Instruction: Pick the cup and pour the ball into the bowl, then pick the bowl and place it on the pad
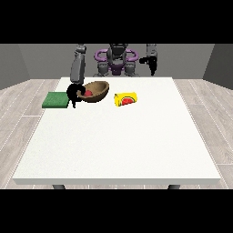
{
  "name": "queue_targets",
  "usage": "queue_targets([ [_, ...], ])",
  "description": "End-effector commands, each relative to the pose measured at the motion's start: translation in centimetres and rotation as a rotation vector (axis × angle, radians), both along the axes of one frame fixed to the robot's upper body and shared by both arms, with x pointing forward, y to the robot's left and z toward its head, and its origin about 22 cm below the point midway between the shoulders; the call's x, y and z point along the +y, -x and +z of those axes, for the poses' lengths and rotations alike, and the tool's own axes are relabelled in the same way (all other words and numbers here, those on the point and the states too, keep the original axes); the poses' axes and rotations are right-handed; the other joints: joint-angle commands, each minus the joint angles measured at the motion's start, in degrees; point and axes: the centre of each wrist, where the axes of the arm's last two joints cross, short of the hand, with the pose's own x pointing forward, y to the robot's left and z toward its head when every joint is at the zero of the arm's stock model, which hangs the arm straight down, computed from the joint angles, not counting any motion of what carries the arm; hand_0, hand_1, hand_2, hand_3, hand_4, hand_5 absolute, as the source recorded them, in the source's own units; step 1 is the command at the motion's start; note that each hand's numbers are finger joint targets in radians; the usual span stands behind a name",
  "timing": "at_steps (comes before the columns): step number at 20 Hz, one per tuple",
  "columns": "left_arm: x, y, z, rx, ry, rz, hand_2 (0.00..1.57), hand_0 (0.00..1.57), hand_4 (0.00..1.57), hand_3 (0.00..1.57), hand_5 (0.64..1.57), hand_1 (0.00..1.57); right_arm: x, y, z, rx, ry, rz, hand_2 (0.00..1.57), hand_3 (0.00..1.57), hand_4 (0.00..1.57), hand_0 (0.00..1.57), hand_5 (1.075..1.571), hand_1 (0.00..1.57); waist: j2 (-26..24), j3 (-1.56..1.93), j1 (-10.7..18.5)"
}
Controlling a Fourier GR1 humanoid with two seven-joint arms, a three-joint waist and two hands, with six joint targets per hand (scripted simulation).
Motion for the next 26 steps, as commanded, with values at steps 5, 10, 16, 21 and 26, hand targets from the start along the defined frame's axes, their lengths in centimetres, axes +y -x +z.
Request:
queue_targets([
  [5,1.4,0.3,-2.8,0.111,0.005,0.027,0.00,0.00,1.09,0.00,1.362,0.00,-1.0,-1.2,1.5,0.249,-0.027,-0.039,1.57,1.45,0.94,1.57,1.482,1.57,-3.2,2.28,-1.3],
  [10,3.8,0.6,-4.1,0.183,0.010,0.068,0.00,0.00,1.14,0.00,1.358,0.00,-5.2,-2.2,5.0,0.336,-0.005,-0.059,1.57,1.47,0.93,1.57,1.501,1.57,-8.4,2.32,-4.3],
  [16,2.8,1.5,-5.9,0.232,0.012,0.095,0.00,0.00,1.16,0.00,1.357,0.00,-9.0,-3.3,9.5,0.356,0.016,-0.081,1.57,1.17,0.95,1.57,1.494,1.57,-10.9,2.36,-6.2],
  [21,3.0,1.5,-5.9,0.232,0.025,0.129,0.00,0.00,1.17,0.00,1.345,0.00,-11.7,-0.8,8.8,0.342,0.027,-0.048,1.57,1.16,0.96,1.57,1.494,1.57,-10.5,2.38,-7.5],
  [26,2.6,0.8,-6.1,0.172,0.028,0.093,0.00,0.00,1.18,0.00,1.344,0.00,-15.0,-0.7,11.7,0.278,-0.008,-0.083,1.57,1.39,0.98,1.57,1.494,1.57,-6.4,2.40,-6.0],
])
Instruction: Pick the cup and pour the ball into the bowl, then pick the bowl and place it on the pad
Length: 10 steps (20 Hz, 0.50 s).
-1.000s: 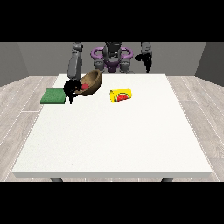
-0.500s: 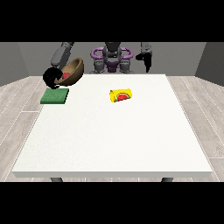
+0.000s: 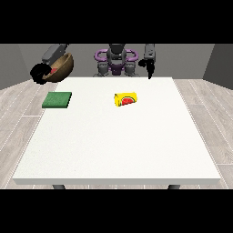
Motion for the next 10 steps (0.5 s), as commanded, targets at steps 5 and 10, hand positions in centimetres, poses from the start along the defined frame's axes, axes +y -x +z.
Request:
queue_targets([
  [5,-0.6,-0.3,1.5,-0.087,0.013,-0.063,0.00,0.00,1.18,0.00,1.347,0.00,-3.5,3.2,-1.9,-0.073,-0.045,-0.057,1.57,0.76,0.94,1.57,1.507,1.57,5.6,0.05,2.7],
  [10,-0.3,0.1,0.8,-0.146,0.001,-0.048,0.00,0.00,1.17,0.00,1.357,0.00,-5.9,3.3,0.2,-0.103,-0.016,-0.082,1.57,0.78,0.84,1.55,1.510,1.55,8.5,0.04,3.6],
])
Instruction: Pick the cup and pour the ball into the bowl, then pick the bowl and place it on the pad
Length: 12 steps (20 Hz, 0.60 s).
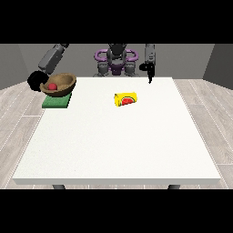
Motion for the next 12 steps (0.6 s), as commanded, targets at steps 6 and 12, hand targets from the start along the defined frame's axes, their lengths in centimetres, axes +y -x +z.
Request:
queue_targets([
  [6,-0.2,-0.1,1.5,-0.054,-0.007,-0.003,0.00,0.00,1.17,0.00,1.365,0.00,-5.1,2.9,2.9,0.020,0.254,-0.173,1.57,0.80,0.00,1.40,1.569,1.40,3.9,0.00,0.2],
  [12,-2.4,1.8,-4.1,0.028,-0.010,-0.006,0.00,0.00,1.18,0.00,1.374,0.00,-0.9,-1.5,3.6,0.046,0.270,-0.076,1.18,1.27,0.00,1.18,1.570,1.18,-0.9,-0.08,-0.8],
])
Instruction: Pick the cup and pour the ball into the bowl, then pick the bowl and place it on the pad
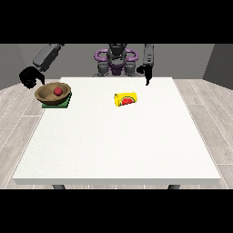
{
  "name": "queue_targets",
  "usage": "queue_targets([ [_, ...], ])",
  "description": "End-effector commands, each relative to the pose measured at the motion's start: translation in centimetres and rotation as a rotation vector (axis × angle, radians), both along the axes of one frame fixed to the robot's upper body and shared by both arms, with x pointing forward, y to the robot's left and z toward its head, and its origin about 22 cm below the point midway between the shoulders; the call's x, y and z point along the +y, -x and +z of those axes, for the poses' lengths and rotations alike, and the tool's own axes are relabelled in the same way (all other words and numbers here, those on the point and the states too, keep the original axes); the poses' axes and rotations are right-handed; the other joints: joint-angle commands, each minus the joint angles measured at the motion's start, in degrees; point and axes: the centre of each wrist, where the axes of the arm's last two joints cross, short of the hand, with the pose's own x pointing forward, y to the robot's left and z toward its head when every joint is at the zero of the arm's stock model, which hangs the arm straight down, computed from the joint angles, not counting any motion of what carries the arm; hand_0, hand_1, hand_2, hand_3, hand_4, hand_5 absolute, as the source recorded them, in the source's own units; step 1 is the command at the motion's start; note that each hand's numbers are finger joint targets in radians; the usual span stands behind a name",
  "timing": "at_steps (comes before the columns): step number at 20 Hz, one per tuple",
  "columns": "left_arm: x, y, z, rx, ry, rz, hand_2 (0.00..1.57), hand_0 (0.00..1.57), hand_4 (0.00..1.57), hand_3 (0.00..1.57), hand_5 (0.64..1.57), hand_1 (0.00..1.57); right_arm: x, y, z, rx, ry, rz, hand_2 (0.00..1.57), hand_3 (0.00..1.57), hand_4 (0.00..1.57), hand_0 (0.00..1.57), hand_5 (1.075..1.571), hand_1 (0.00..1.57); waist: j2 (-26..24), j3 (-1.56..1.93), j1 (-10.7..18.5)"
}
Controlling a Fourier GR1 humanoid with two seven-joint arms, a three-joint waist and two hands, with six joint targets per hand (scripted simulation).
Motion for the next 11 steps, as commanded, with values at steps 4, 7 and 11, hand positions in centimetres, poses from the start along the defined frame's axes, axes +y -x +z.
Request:
queue_targets([
  [4,-4.1,3.4,-4.0,0.076,0.001,-0.007,0.00,0.00,1.21,0.00,1.345,0.00,2.2,-3.0,1.8,0.005,-0.037,0.127,0.78,0.70,0.65,0.85,1.480,0.85,-2.6,-0.02,-2.1],
  [7,-4.8,3.4,-3.5,0.084,0.008,0.019,0.00,0.00,1.22,0.00,1.340,0.00,0.7,-1.7,2.1,0.012,-0.058,0.196,0.53,0.68,0.71,0.14,1.182,0.14,-4.3,0.01,-3.5],
  [11,-4.9,4.2,-5.3,0.113,0.009,0.040,0.00,0.00,1.22,0.00,1.340,0.00,0.3,-1.6,3.1,0.049,-0.025,0.210,0.58,0.75,0.71,0.00,1.075,0.00,-7.2,-0.02,-4.5],
])
